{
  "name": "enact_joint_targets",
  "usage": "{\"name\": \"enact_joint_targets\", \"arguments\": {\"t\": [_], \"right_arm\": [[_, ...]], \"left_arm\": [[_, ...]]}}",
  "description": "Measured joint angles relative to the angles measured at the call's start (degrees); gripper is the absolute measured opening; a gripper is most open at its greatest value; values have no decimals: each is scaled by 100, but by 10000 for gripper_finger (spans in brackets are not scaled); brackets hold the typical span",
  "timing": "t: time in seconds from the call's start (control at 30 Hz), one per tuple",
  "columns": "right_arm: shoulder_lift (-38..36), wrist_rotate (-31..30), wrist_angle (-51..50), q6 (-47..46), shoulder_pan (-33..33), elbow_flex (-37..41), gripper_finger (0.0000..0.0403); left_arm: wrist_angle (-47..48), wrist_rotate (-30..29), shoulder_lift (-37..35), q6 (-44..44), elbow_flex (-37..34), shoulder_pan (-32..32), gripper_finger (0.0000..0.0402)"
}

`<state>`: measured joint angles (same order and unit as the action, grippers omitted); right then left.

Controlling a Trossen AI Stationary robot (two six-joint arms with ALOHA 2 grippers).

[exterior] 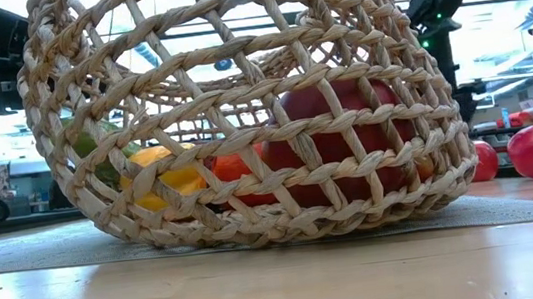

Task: Build produce basket
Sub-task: Put the red apple into the brown basket

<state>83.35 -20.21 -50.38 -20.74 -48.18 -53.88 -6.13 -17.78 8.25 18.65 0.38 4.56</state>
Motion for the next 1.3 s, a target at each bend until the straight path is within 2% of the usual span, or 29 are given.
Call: {"name": "enact_joint_targets", "arguments": {"t": [0.17, 0.63, 1.3], "right_arm": [[0, -197, -270, -310, 0, 1, 346], [0, -82, -245, -426, -263, 5, 346], [-22, 297, 430, -477, -305, 655, 346]], "left_arm": [[1, 0, 0, 0, -1, 1, 35], [0, 0, 0, 0, 0, 2, 28], [0, 0, 0, 0, 0, 0, 30]]}}
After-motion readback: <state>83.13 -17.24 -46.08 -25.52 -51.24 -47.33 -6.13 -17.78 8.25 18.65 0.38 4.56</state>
